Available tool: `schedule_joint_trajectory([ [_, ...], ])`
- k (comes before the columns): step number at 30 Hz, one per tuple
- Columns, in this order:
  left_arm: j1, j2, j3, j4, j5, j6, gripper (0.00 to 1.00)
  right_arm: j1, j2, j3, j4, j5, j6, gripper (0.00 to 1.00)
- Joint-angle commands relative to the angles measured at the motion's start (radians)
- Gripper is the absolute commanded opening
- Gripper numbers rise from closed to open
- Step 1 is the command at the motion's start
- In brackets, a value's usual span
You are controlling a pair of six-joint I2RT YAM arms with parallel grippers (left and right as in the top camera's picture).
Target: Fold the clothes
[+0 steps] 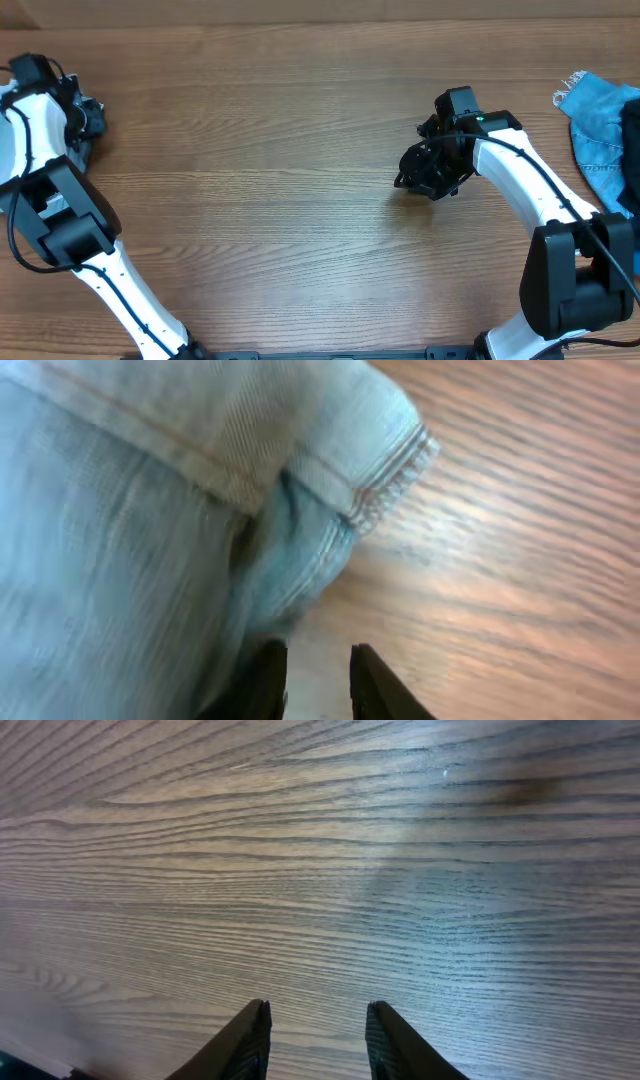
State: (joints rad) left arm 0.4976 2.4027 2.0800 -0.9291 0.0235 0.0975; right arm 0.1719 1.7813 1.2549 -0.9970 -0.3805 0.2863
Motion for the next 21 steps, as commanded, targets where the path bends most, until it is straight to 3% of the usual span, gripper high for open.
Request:
schedule_joint_trajectory([
  [1,-0.003,-0.04,0.184,-0.127,0.172,-0.034,0.28,0.002,-0.073,0.014,0.058,0.146,-0.039,0.43],
  [4,-0.031,-0.116,0.305,-0.271,0.259,-0.021,0.31,0.002,-0.133,0.099,0.073,0.182,-0.073,0.5],
  [7,-0.125,-0.253,0.373,-0.435,0.222,0.048,0.43,0.002,-0.193,0.229,0.068,0.182,-0.079,0.57],
  [12,-0.329,-0.481,0.373,-0.535,0.12,0.041,0.4,0.0,-0.289,0.345,0.06,0.18,-0.099,0.62],
  [15,-0.457,-0.622,0.373,-0.613,0.014,-0.062,0.44,0.001,-0.401,0.364,0.06,0.179,-0.113,0.67],
  [18,-0.558,-0.727,0.373,-0.696,-0.071,-0.163,0.49,0.001,-0.513,0.364,0.05,0.185,-0.113,0.79],
  [21,-0.616,-0.795,0.369,-0.761,-0.085,-0.18,0.5,0.001,-0.594,0.364,0.016,0.232,-0.112,0.95],
])
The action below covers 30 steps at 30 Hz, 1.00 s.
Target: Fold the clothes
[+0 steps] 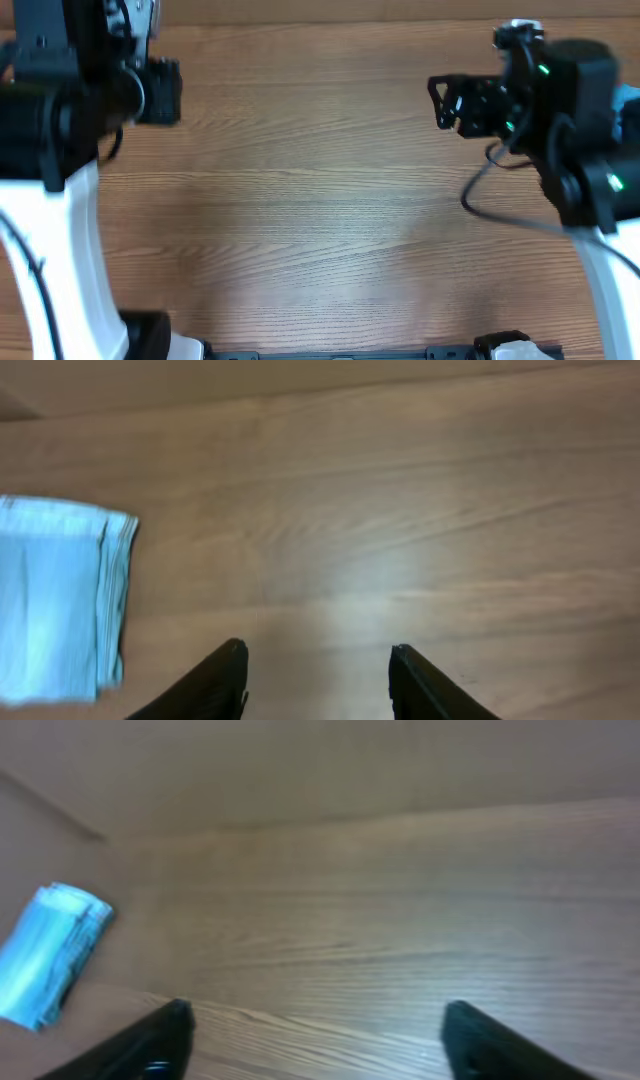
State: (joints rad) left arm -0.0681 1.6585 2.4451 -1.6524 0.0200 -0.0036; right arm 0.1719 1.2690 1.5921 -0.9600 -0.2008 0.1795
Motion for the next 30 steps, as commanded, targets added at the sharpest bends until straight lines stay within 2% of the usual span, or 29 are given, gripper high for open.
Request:
schedule_joint_trajectory([
  [1,-0.062,-0.078,-0.01,-0.037,-0.074,-0.08,0.52,0.001,-0.1,0.027,-0.033,0.067,-0.006,1.0],
  [3,-0.085,-0.126,-0.022,-0.037,-0.083,-0.079,0.58,0.001,-0.129,0.027,-0.049,0.096,-0.005,1.0],
  [4,-0.091,-0.147,-0.022,-0.037,-0.082,-0.079,0.77,0.001,-0.14,0.027,-0.055,0.108,-0.005,1.0],
  [5,-0.091,-0.16,-0.022,-0.037,-0.082,-0.079,1.0,0.001,-0.145,0.027,-0.063,0.111,-0.005,1.0],
  [16,-0.09,-0.171,-0.022,-0.037,-0.079,-0.079,1.0,0.001,-0.113,0.026,-0.172,0.11,-0.005,1.0],
  [23,-0.09,-0.171,-0.023,-0.037,-0.079,-0.079,1.0,0.001,-0.08,0.026,-0.175,0.11,-0.005,1.0],
  [26,-0.09,-0.171,-0.022,-0.037,-0.079,-0.079,1.0,0.001,-0.074,0.026,-0.261,0.129,-0.008,1.0],
  [30,-0.089,-0.171,-0.022,-0.037,-0.079,-0.079,1.0,0.001,-0.082,0.026,-0.28,0.177,-0.021,1.0],
])
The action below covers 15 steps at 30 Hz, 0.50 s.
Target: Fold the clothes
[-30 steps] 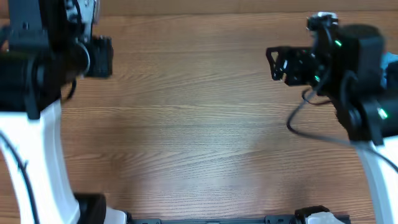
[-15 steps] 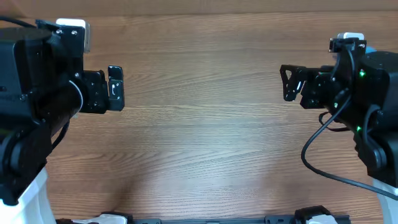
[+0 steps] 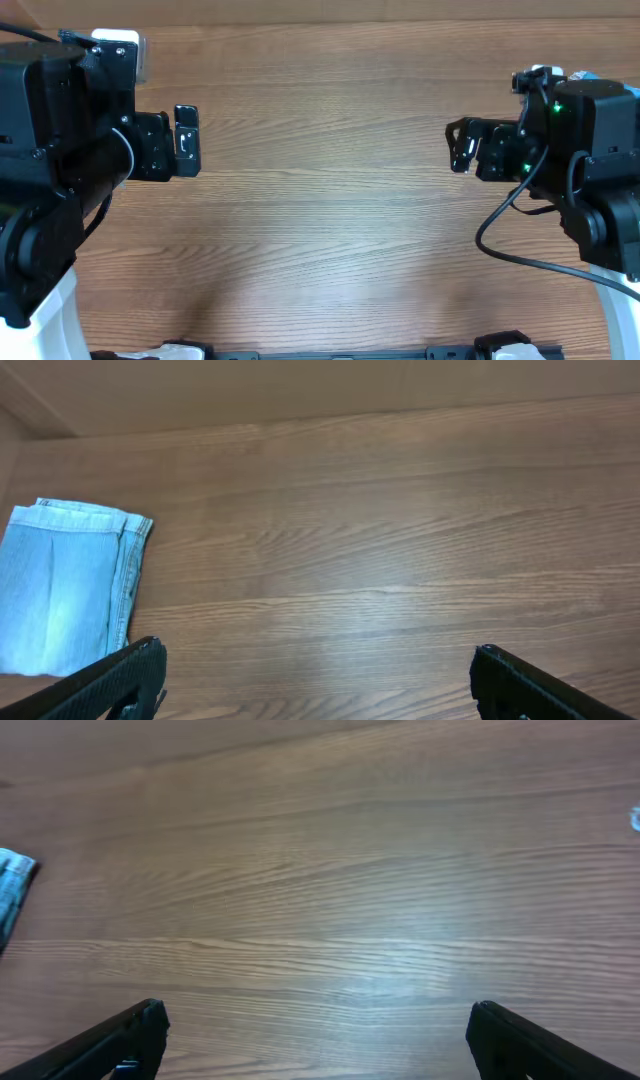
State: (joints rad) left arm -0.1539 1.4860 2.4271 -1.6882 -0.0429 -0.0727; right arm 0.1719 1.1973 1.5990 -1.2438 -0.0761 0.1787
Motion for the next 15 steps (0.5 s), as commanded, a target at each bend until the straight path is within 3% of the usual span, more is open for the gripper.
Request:
schedule_joint_trajectory([
  [1,-0.003,0.002,-0.004,-0.001,-0.016,-0.01,1.0,0.011,-0.02,0.019,0.009,0.066,-0.025,1.0],
  [10,-0.003,0.006,-0.005,-0.001,-0.017,-0.01,1.0,0.009,-0.174,0.01,0.061,0.106,-0.155,1.0],
  [15,-0.003,0.006,-0.005,-0.001,-0.017,-0.01,1.0,-0.023,-0.325,-0.098,0.121,0.161,-0.161,1.0],
])
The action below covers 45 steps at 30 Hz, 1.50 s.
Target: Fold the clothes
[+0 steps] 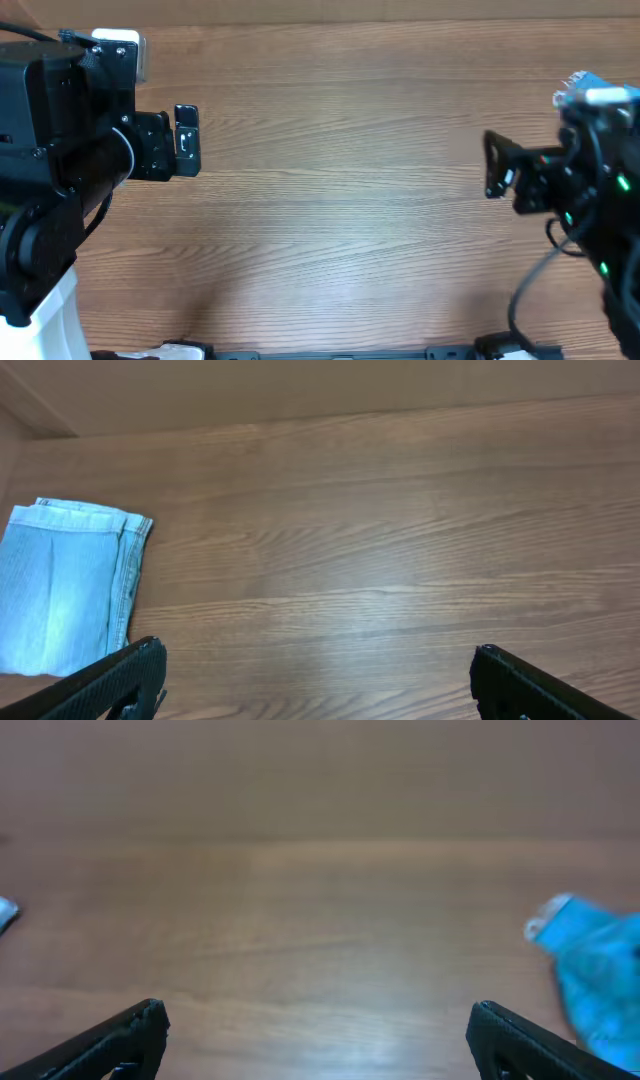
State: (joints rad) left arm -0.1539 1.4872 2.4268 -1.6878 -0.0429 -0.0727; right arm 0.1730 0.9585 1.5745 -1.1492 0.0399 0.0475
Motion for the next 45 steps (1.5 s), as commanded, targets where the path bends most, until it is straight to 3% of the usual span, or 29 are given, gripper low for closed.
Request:
schedule_joint_trajectory([
  [1,-0.003,0.005,-0.004,-0.002,-0.016,-0.01,1.0,-0.031,-0.112,-0.102,0.041,0.045,-0.029,1.0],
  [8,-0.003,0.005,-0.004,-0.002,-0.016,-0.01,1.0,-0.082,-0.394,-0.541,0.237,0.045,-0.029,1.0],
  [13,-0.003,0.005,-0.004,-0.002,-0.016,-0.01,1.0,-0.084,-0.568,-0.812,0.282,0.025,-0.011,1.0],
  [21,-0.003,0.005,-0.004,-0.002,-0.016,-0.01,1.0,-0.084,-0.818,-1.18,0.472,-0.013,0.018,1.0],
  [26,-0.003,0.005,-0.004,-0.002,-0.016,-0.01,1.0,-0.108,-0.955,-1.363,0.545,-0.013,0.125,1.0],
  [31,-0.003,0.005,-0.004,-0.002,-0.016,-0.01,1.0,-0.115,-0.955,-1.429,0.619,-0.026,0.14,1.0],
  [45,-0.003,0.005,-0.004,-0.002,-0.016,-0.01,1.0,-0.114,-0.955,-1.43,0.62,-0.026,0.14,1.0],
])
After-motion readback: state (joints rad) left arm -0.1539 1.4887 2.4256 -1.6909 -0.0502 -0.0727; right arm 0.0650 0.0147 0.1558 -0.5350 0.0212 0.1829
